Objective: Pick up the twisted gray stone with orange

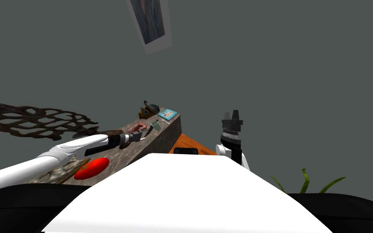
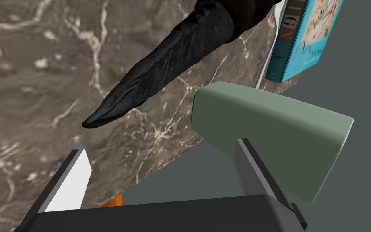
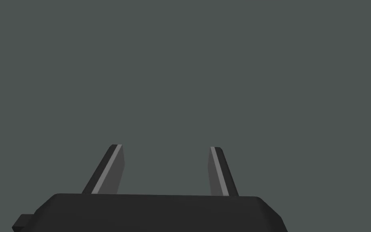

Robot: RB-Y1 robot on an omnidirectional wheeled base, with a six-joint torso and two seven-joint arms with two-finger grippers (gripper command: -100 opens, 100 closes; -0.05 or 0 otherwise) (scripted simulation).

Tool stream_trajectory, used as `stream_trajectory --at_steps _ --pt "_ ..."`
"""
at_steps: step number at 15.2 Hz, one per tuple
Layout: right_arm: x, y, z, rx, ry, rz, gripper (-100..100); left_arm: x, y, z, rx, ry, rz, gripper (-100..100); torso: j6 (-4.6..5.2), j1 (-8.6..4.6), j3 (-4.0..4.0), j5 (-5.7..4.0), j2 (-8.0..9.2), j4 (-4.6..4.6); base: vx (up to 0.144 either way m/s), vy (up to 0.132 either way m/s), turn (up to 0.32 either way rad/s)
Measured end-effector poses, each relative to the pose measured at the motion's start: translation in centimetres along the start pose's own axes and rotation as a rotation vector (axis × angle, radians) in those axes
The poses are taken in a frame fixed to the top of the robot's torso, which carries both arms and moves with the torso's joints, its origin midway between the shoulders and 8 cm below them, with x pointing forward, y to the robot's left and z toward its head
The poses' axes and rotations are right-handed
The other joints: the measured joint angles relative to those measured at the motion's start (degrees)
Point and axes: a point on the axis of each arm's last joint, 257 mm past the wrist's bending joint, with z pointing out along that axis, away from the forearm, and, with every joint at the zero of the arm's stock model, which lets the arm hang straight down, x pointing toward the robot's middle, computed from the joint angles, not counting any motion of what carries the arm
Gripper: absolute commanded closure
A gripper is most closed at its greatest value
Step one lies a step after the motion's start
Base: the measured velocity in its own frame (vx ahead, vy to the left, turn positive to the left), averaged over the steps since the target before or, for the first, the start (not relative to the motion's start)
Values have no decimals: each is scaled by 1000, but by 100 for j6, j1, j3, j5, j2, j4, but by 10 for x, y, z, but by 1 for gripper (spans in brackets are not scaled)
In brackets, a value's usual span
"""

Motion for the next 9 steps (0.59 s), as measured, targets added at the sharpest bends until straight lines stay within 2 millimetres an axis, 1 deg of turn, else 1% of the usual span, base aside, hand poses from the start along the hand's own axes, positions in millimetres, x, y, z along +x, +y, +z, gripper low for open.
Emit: stream_trajectory --at_steps 1,2,4,6,7,9 --pt "0 0 0 0 0 0 0 9 -8 -5 28 14 32 -100 -1 -1 -1 -1 -2 -1 32 -19 -73" --pt "0 0 0 0 0 0 0 12 -12 -9 43 20 58 -100 -6 0 0 0 0 0 49 -36 -167" --pt "0 0 0 0 0 0 0 27 -27 -18 99 48 127 -100 -2 -6 -4 -1 -7 -2 51 -37 -120" --pt "0 0 0 0 0 0 0 35 -37 -27 145 61 184 -100 3 -10 -5 -4 -9 -1 58 -47 -212" --pt "0 0 0 0 0 0 0 40 -44 -32 172 71 213 -100 2 -11 -7 -4 -13 -1 54 -29 -57" --pt "0 0 0 0 0 0 0 51 -55 -42 216 84 264 -100 4 -10 -10 -4 -18 -2 80 -50 -198"
